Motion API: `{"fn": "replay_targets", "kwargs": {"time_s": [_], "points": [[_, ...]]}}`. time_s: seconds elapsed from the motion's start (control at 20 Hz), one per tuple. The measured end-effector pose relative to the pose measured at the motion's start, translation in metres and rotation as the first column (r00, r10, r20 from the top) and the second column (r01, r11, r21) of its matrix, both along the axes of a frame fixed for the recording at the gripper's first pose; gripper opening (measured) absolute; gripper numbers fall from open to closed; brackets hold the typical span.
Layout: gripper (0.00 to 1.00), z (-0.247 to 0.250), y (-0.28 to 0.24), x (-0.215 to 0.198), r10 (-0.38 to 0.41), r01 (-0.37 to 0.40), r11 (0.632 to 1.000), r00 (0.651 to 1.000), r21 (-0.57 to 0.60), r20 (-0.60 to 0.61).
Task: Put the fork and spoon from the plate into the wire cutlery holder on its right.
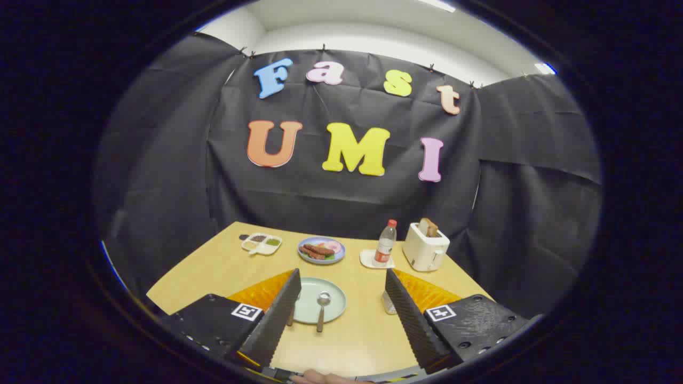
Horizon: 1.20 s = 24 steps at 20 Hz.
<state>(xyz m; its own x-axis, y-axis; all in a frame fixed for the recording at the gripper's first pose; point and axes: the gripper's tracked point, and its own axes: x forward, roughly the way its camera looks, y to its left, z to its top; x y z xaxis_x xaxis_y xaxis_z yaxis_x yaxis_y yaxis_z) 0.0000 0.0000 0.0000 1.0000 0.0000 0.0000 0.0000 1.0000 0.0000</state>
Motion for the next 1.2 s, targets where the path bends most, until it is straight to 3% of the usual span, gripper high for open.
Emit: {"fn": "replay_targets", "kwargs": {"time_s": [0.35,0.9,1.2], "points": [[0.95,-0.011,-0.018,0.029,0.005,-0.003,0.999,0.999,0.042,-0.042],[0.95,0.05,-0.025,0.037,0.022,-0.023,1.0,0.989,0.006,0.143],[0.95,0.03,-0.018,0.056,0.041,-0.041,0.999,0.996,-0.004,0.081]]}}
